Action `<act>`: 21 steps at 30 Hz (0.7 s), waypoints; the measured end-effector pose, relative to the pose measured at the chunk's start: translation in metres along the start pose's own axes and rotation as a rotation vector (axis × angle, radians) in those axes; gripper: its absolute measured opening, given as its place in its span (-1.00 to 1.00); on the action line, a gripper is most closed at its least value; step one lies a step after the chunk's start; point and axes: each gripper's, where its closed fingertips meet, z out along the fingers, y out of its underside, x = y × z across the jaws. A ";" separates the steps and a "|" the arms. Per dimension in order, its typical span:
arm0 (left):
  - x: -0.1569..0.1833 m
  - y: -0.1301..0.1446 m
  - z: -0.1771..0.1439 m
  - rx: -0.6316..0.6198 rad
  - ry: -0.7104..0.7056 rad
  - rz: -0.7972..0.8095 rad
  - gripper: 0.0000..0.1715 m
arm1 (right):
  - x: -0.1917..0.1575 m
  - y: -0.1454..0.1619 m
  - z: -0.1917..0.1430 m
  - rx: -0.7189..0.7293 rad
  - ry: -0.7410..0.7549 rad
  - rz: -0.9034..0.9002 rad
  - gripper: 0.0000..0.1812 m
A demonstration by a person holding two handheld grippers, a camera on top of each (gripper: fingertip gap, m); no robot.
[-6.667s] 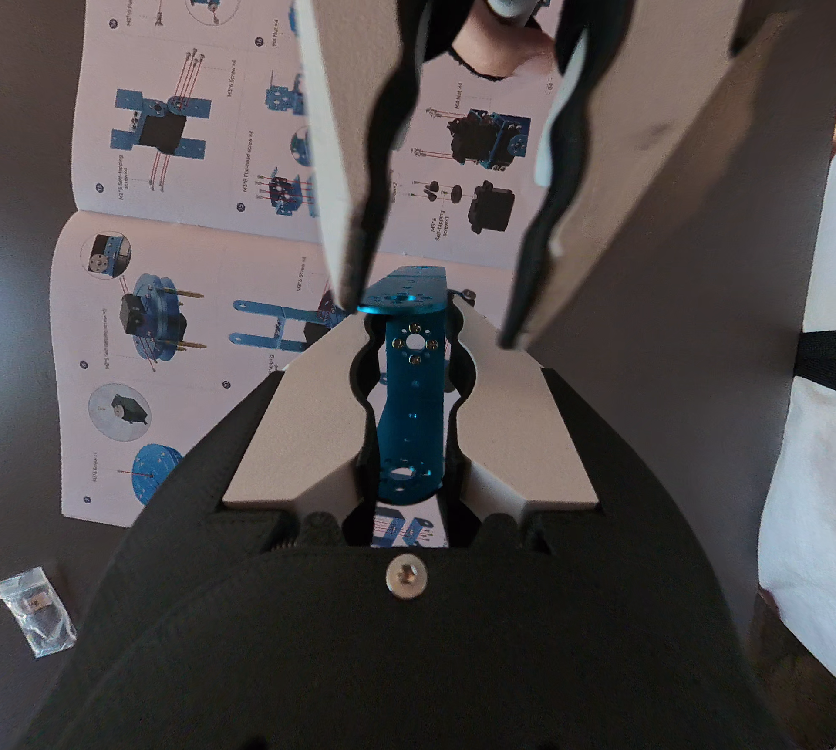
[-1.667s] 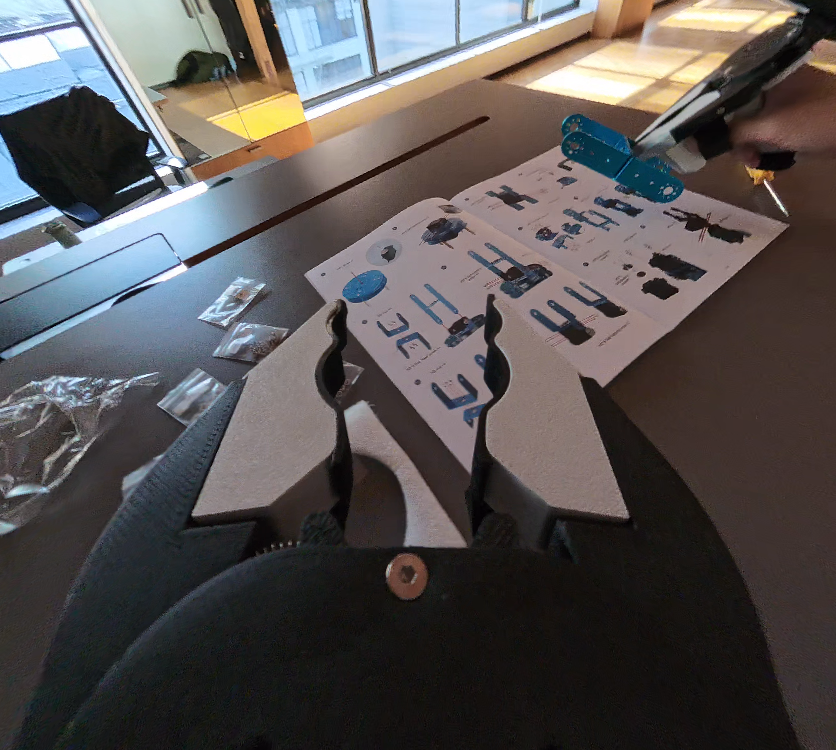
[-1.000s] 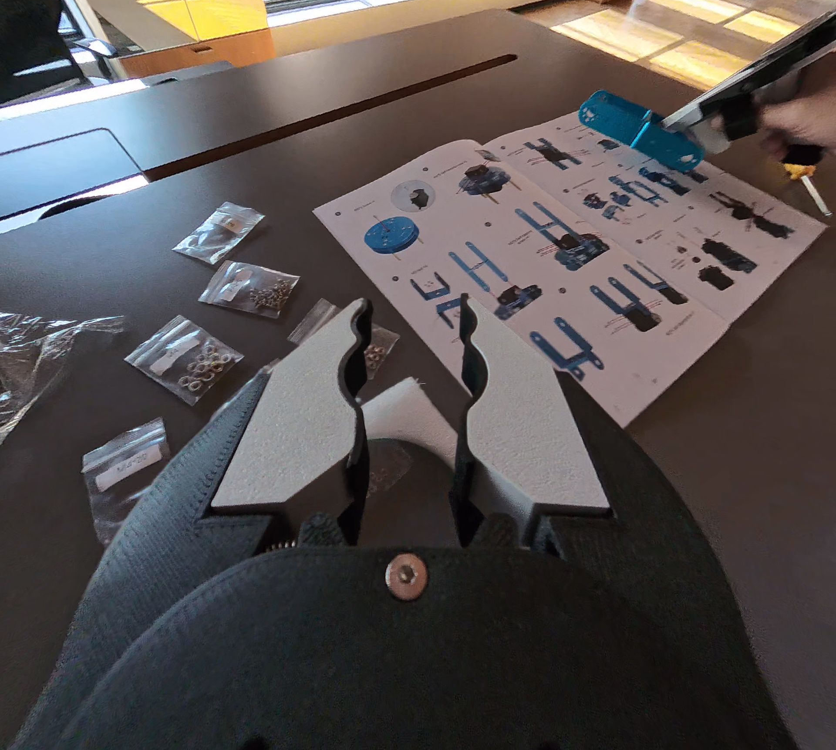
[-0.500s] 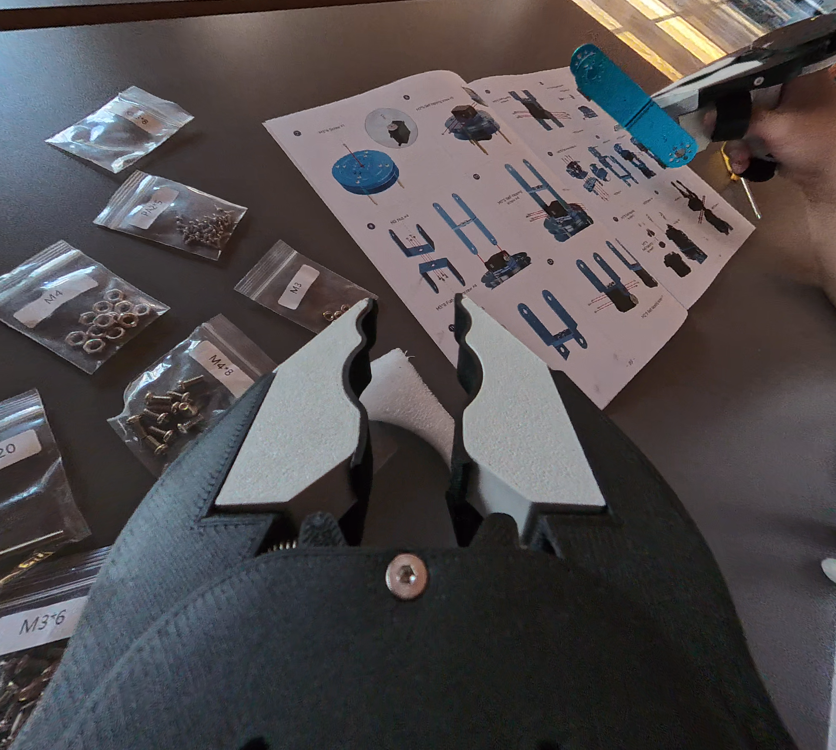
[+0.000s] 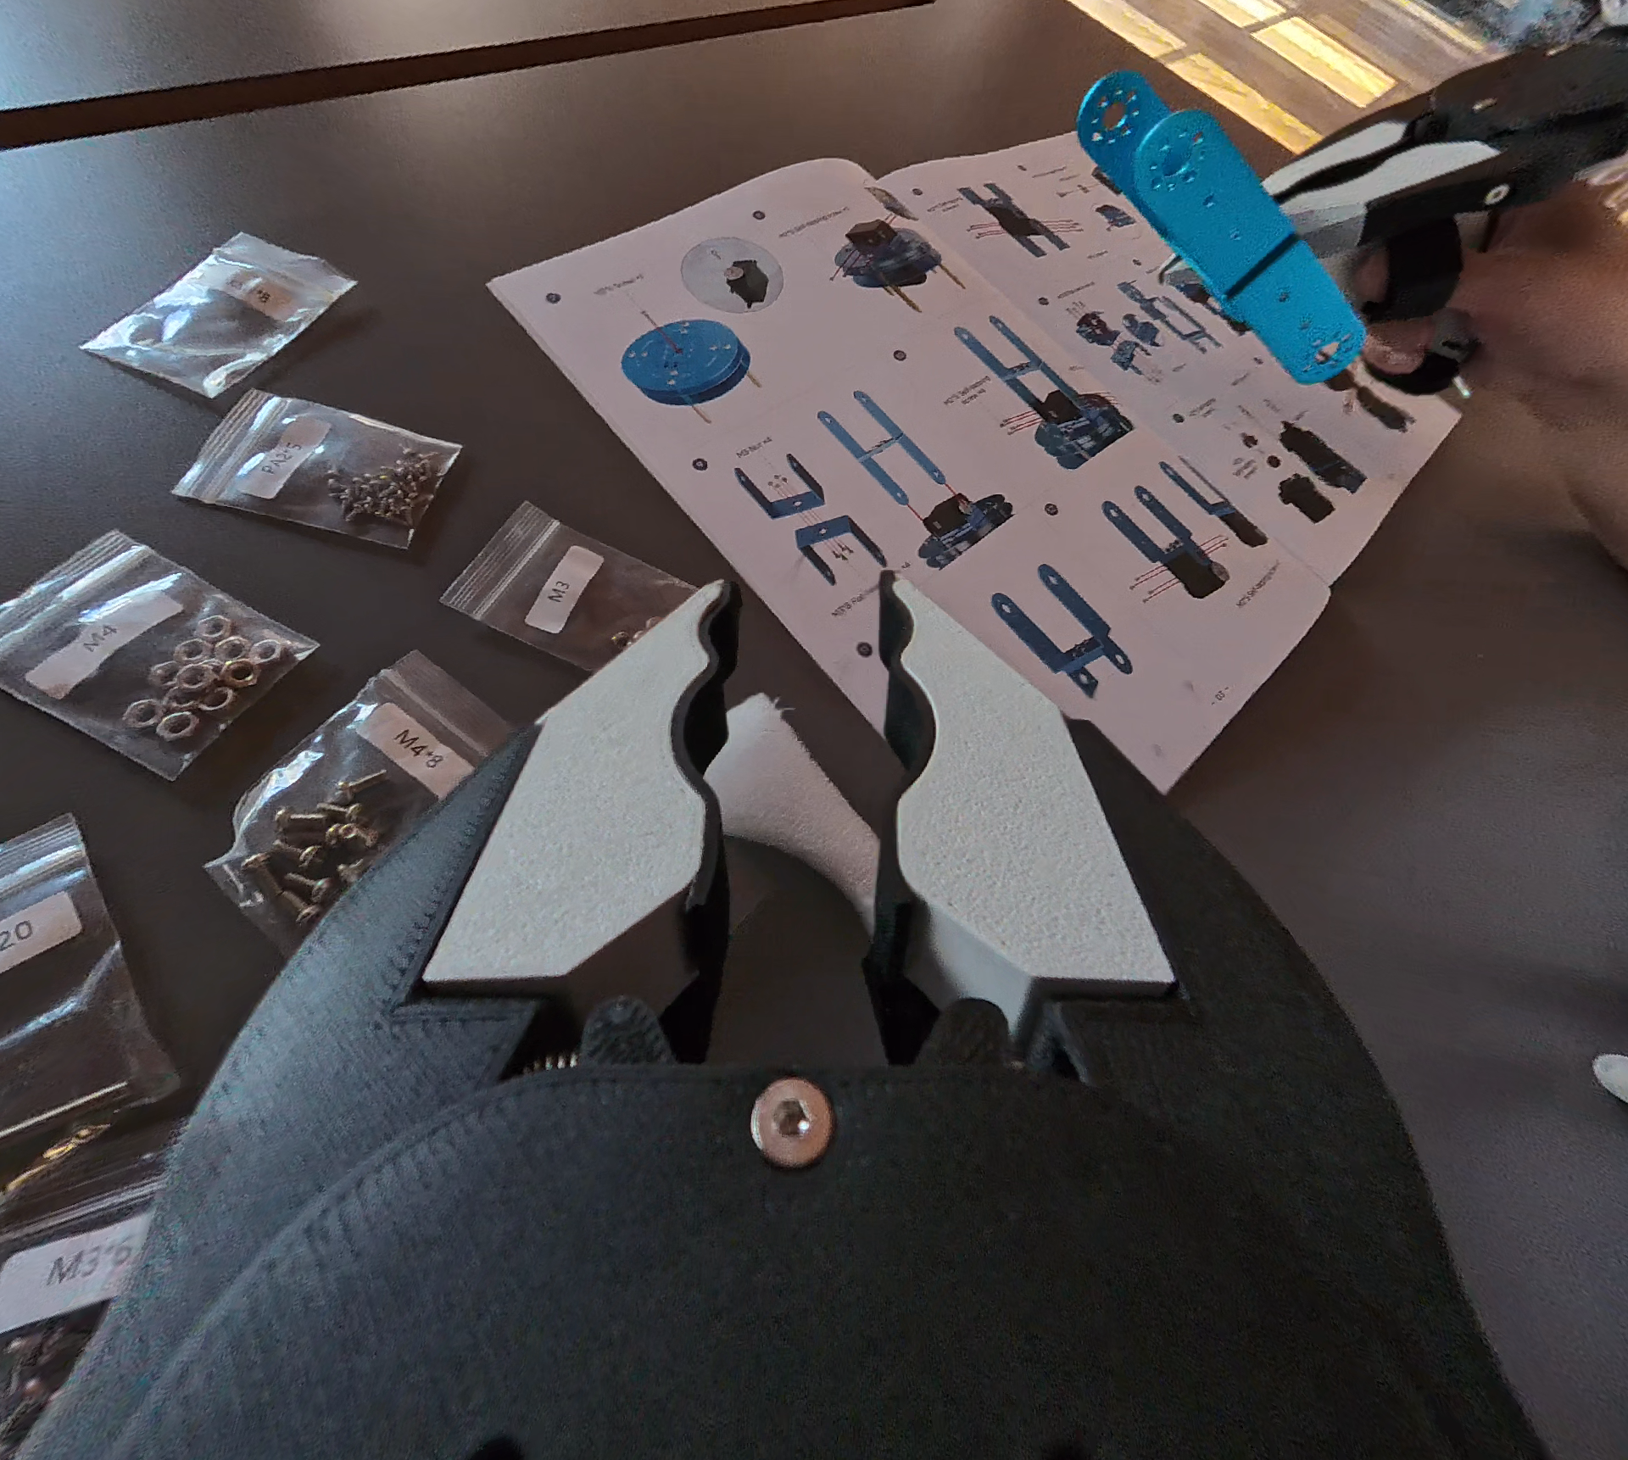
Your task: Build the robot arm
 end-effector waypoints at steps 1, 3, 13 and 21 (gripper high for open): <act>0.004 -0.001 0.000 0.008 0.020 -0.002 -0.65 | -0.006 -0.003 0.003 0.028 0.004 -0.025 -1.00; 0.017 -0.005 0.002 0.030 0.074 -0.002 -0.64 | -0.020 -0.011 0.009 0.091 0.009 -0.078 -1.00; 0.115 -0.029 0.041 0.136 0.324 -0.203 -0.34 | -0.071 -0.052 -0.002 0.390 0.070 -0.237 -1.00; 0.140 -0.044 0.068 0.185 0.414 -0.241 -0.42 | -0.074 -0.053 0.005 0.421 0.146 -0.333 -1.00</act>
